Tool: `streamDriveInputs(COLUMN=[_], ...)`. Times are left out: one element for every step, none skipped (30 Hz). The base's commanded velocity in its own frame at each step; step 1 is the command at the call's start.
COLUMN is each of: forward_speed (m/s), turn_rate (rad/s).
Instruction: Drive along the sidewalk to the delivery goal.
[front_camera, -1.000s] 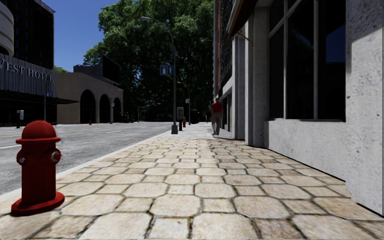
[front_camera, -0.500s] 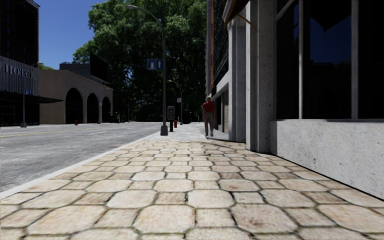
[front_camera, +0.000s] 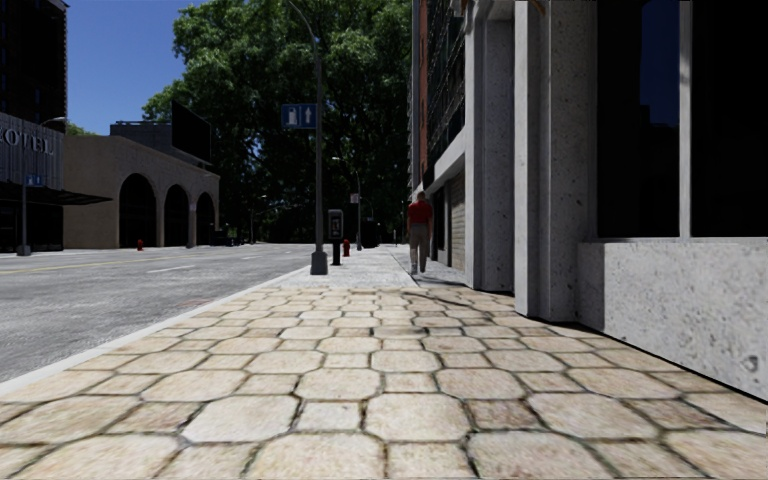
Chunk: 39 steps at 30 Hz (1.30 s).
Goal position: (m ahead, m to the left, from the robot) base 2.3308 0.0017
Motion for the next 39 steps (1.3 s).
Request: streamDriveInputs(forward_speed=[2.00, 2.00, 2.00, 2.00, 2.00, 2.00, 2.00, 2.00, 2.00, 2.00, 2.00, 2.00, 2.00, 2.00, 2.00, 2.00, 2.00, 2.00, 2.00, 2.00, 2.00, 2.00, 2.00, 2.00, 2.00, 1.94, 1.60, 1.60, 1.30, 1.10, 0.98, 0.98, 0.84, 0.67, 0.44, 0.44, 0.25, 0.05, 0.00], turn_rate=[0.00, 0.00, 0.00, 0.00, 0.00, 0.00, 0.00, 0.00, 0.00, 0.00, 0.00, 0.00, 0.00, 0.00, 0.00, 0.00, 0.00, 0.00, 0.00, 0.00, 0.00, 0.00, 0.00, 0.00, 0.00, 0.00, 0.00, 0.00, 0.00, 0.00, 0.00, 0.00, 0.00, 0.00, 0.00, 0.00, 0.00, 0.00, 0.00])
